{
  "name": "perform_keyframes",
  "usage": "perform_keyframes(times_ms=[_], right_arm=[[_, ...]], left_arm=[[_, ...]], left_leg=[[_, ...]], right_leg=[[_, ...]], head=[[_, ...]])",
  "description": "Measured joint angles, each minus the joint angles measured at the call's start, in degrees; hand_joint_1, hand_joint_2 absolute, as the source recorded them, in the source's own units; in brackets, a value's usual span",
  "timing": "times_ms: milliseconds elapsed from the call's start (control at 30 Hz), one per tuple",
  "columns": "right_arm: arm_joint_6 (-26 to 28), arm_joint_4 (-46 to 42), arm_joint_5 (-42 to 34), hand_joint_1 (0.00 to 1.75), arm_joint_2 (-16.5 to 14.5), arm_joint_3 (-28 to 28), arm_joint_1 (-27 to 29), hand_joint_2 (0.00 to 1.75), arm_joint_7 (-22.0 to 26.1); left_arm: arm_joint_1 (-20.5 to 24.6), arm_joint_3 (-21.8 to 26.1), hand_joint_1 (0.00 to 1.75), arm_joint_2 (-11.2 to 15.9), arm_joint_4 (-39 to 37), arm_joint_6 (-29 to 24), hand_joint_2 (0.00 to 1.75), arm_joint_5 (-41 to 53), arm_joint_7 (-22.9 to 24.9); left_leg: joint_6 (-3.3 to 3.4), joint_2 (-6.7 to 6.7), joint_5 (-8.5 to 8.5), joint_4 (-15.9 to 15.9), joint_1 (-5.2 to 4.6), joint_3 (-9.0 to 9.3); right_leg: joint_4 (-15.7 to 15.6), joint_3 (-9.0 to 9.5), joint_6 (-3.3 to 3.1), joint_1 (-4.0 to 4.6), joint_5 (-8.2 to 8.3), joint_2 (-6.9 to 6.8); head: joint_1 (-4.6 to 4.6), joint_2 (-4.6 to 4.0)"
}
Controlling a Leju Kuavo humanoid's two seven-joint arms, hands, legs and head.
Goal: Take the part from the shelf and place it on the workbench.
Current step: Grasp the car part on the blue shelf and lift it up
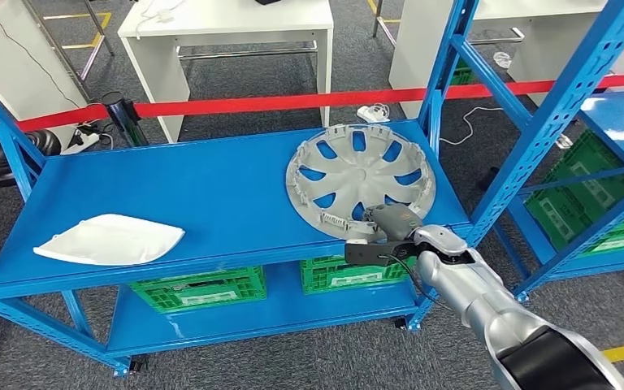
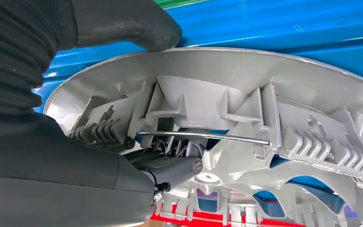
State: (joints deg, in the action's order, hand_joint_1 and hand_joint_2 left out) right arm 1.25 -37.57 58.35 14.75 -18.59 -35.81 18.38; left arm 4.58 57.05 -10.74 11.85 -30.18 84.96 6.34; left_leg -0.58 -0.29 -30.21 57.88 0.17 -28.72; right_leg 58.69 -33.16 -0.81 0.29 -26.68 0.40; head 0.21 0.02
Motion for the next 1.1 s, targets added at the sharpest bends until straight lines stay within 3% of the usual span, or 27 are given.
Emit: perform_keyframes(times_ms=[100, 367, 500, 667, 800, 967, 1100], right_arm=[[0.2, -1.0, 0.1, 1.75, 0.0, 0.0, 0.6, 1.75, -1.3], [1.8, -4.3, -0.3, 1.75, 0.9, 0.0, 3.3, 1.75, -2.7], [6.4, -7.3, 1.2, 1.75, 0.9, 0.7, 5.5, 1.75, -5.5], [18.1, -11.4, 4.8, 1.75, 0.2, 2.5, 8.4, 1.75, -6.1], [23.8, -16.2, 6.7, 1.75, -1.0, 5.1, 9.9, 1.75, -5.7], [25.8, -24.1, 10.4, 1.75, -1.9, 7.3, 13.1, 1.75, -3.8], [25.7, -28.4, 11.8, 1.75, -2.4, 8.0, 14.7, 1.75, -3.6]], left_arm=[[-0.1, -2.5, 0.0, 0.4, -0.2, 5.1, 1.75, 1.4, 0.9], [-0.4, -4.5, 0.0, 0.5, -0.5, 6.8, 1.75, 0.9, -1.3], [-0.4, -3.9, 0.0, 0.2, -0.6, 7.3, 1.75, -2.1, -4.7], [-0.4, -2.6, 0.0, -0.4, -0.9, 14.9, 1.75, -4.2, -6.8], [-0.3, -2.1, 0.0, -0.7, -1.0, 18.1, 1.75, -5.0, -6.7], [-0.3, -1.4, 0.0, -0.6, -1.0, 22.8, 1.75, -5.3, -5.4], [-0.3, -1.3, 0.0, -0.4, -0.9, 23.2, 1.75, -5.1, -5.4]], left_leg=[[0.04, 0.04, -0.02, 0.0, 0.0, 0.06], [0.06, 0.02, -0.05, 0.0, 0.01, 0.24], [0.12, 0.0, -0.11, 0.0, 0.01, 0.15], [0.12, 0.0, -0.11, 0.0, 0.01, -0.06], [0.12, -0.05, -0.12, 0.0, 0.02, -0.07], [0.11, -0.09, -0.12, 0.0, 0.04, -0.18], [0.1, -0.09, -0.13, -0.1, 0.04, -0.2]], right_leg=[[0.0, 0.07, 0.04, 0.0, 0.0, 0.0], [-0.1, 0.21, 0.07, 0.01, -0.01, 0.02], [-0.1, 0.2, 0.13, 0.0, -0.08, 0.01], [-0.1, 0.03, 0.15, -0.05, -0.07, -0.01], [-0.1, 0.0, 0.15, -0.05, -0.08, -0.02], [-0.1, -0.11, 0.12, -0.05, -0.11, -0.1], [-0.1, -0.15, 0.11, -0.04, -0.14, -0.1]], head=[[0.0, 0.0], [0.0, 0.0], [0.0, 0.0], [0.01, 0.0], [0.0, 0.0], [-0.01, 0.0], [-0.01, 0.0]])
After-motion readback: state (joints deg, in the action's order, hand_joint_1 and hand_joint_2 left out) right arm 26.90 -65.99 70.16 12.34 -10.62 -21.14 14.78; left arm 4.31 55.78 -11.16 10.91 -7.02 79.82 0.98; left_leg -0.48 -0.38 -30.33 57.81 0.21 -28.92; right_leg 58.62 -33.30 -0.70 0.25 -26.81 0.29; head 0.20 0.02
